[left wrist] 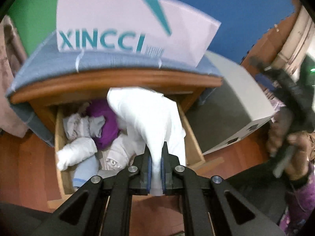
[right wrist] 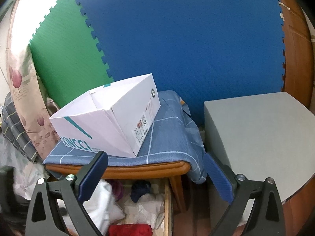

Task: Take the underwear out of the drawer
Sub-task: 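Lift the white bra and release it into the white shoe box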

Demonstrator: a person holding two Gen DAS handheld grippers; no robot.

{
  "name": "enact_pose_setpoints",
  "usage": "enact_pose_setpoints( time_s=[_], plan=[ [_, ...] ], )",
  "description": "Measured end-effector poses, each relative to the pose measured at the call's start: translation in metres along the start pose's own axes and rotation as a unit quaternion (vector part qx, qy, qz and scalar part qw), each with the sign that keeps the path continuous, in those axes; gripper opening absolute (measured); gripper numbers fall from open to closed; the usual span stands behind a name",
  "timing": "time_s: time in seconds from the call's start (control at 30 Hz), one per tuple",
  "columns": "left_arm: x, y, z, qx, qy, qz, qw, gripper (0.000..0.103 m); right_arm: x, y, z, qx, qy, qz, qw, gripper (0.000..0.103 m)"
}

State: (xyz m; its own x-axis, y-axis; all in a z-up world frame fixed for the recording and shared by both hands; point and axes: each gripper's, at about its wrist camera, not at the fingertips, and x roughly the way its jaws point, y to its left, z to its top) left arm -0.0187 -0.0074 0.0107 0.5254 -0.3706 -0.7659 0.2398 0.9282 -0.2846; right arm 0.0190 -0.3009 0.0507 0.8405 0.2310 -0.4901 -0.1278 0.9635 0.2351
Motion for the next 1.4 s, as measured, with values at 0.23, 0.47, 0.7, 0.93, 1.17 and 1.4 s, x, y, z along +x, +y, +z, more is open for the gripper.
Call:
enact_pose_setpoints(
  time_s=[0.23, 0.47, 0.7, 0.93, 1.17, 1.4],
  plan=[
    [-0.083, -0.024, 0.016, 0.024, -0.063, -0.008, 0.9977, 0.006, 0.003, -0.004, -0.001, 0.007, 0.005, -0.011, 1.000, 0.100],
    [-0.163, -0.042, 0.069, 0.039, -0.135, -0.014, 0.9900, 0.006, 0.001, -0.009, 0.000, 0.019, 0.003, -0.008, 1.000, 0.100],
    [-0.159, -0.041, 0.169, 0.036, -0.168, -0.006, 0.9852, 0.006, 0.000, -0.009, 0.001, 0.019, 0.004, -0.003, 1.000, 0.100],
    [-0.066, -0.019, 0.245, 0.026, -0.142, 0.029, 0.9891, 0.007, 0.000, -0.008, 0.000, 0.015, 0.008, 0.002, 1.000, 0.100],
    [0.005, 0.007, 0.266, 0.019, -0.106, 0.087, 0.9903, 0.007, 0.000, -0.012, 0.001, 0.022, 0.009, 0.009, 1.000, 0.100],
    [0.036, 0.035, 0.268, 0.011, -0.074, 0.125, 0.9893, 0.009, 0.001, -0.010, 0.000, 0.019, 0.010, 0.017, 1.000, 0.100]
  ],
)
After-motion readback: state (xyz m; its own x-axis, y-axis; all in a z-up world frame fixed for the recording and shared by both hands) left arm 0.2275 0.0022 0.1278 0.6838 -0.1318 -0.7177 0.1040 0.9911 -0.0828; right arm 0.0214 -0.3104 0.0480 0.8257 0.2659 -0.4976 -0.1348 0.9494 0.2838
